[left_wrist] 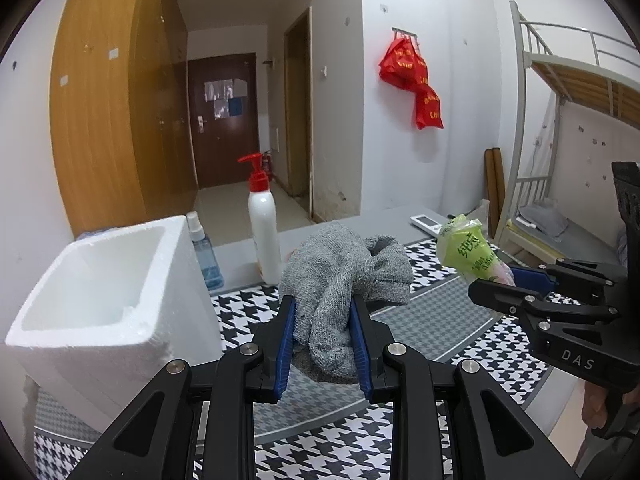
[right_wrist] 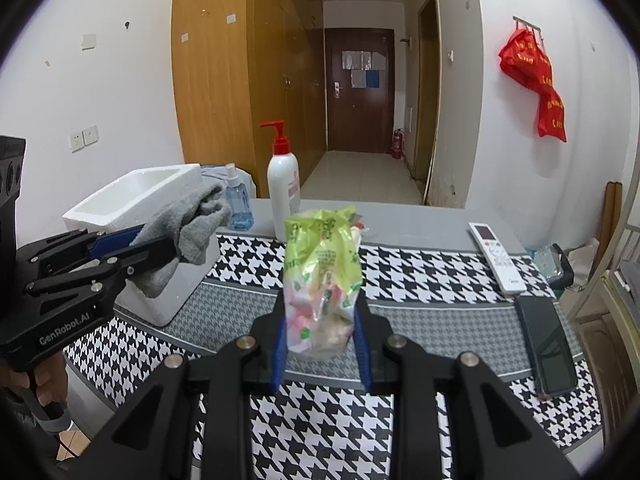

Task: Organize soft objects

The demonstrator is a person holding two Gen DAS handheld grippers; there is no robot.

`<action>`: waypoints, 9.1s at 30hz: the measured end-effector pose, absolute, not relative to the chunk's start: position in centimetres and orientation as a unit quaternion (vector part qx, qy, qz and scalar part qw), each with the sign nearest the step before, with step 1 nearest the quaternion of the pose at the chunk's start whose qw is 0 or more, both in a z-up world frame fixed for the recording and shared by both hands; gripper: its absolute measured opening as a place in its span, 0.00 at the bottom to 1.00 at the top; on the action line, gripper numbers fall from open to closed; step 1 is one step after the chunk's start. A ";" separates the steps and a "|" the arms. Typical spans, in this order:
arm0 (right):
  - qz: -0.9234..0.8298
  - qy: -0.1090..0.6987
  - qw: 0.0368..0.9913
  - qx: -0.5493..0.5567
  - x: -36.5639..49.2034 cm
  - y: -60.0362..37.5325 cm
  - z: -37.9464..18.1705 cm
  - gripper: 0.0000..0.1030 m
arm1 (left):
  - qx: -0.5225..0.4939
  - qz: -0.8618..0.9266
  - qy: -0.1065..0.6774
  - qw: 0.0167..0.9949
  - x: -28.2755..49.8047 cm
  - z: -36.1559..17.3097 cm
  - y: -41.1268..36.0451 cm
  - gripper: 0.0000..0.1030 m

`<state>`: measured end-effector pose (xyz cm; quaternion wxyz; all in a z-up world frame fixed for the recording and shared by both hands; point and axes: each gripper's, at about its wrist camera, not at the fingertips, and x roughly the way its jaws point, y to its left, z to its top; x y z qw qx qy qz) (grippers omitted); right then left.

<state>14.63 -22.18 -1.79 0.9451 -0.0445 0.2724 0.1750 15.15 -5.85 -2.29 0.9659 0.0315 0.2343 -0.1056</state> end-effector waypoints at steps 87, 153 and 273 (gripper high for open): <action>0.344 0.177 0.918 -0.091 14.5 -8.1 4.0 0.32 | -0.001 0.076 0.139 0.987 8.4 5.2 7.1 0.27; 0.387 0.218 0.893 -0.079 18.3 -1.6 2.7 0.98 | -0.034 0.134 0.161 0.977 10.0 3.5 11.6 0.27; 0.247 0.148 0.957 -0.043 9.9 -16.6 3.4 0.99 | -0.010 0.048 0.133 0.990 6.0 4.1 1.6 0.99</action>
